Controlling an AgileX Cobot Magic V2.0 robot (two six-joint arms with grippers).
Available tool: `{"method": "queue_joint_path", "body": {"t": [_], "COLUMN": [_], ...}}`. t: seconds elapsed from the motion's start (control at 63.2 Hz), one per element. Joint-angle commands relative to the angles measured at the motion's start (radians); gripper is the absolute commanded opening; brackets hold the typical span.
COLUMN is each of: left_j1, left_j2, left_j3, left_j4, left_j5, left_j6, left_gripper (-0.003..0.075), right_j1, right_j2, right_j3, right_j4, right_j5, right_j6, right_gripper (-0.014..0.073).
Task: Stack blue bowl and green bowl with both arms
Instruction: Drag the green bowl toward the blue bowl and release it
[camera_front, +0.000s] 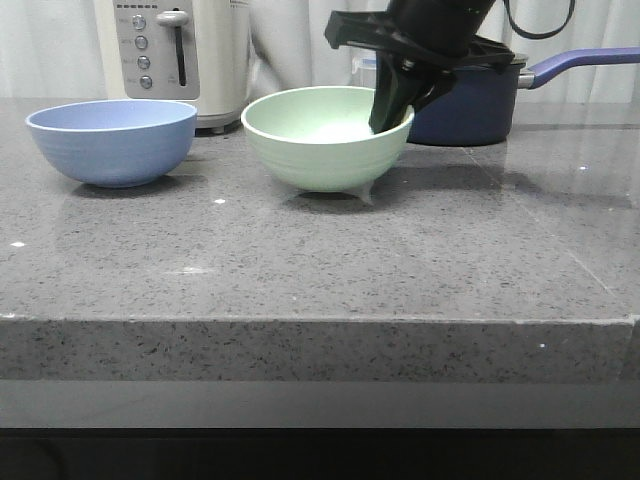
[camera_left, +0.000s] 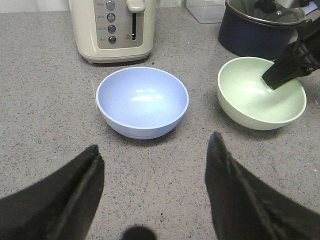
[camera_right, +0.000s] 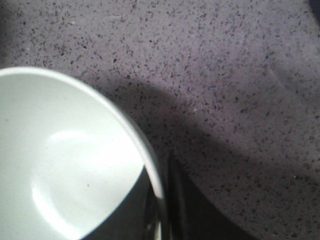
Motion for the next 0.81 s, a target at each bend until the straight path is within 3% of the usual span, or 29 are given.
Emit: {"method": "queue_joint_path", "body": {"t": [0.0, 0.111, 0.348, 0.791], "left_j1": [-0.008, -0.008, -0.008, -0.008], "left_j2": [0.007, 0.007, 0.007, 0.007], "left_j3": [-0.032, -0.032, -0.032, -0.032], "left_j4": [-0.015, -0.015, -0.015, -0.016], "left_j5": [-0.078, -0.078, -0.075, -0.053], "left_j6": [-0.001, -0.001, -0.001, -0.001], "left_gripper": [0.0442, 0.0442, 0.0442, 0.0442], "right_j1": [-0.003, -0.003, -0.003, -0.025], "right_j2": [-0.047, -0.044, -0.050, -0.263], "right_j3": [-0.034, -0.034, -0.034, 0.022], "right_j4": [-0.004, -0.004, -0.002, -0.060], "right_j5": [-0.025, -0.025, -0.035, -0.013], "right_j6": [-0.002, -0.002, -0.002, -0.002], "right_gripper": [0.0073, 0.0135, 0.0384, 0.0386]}}
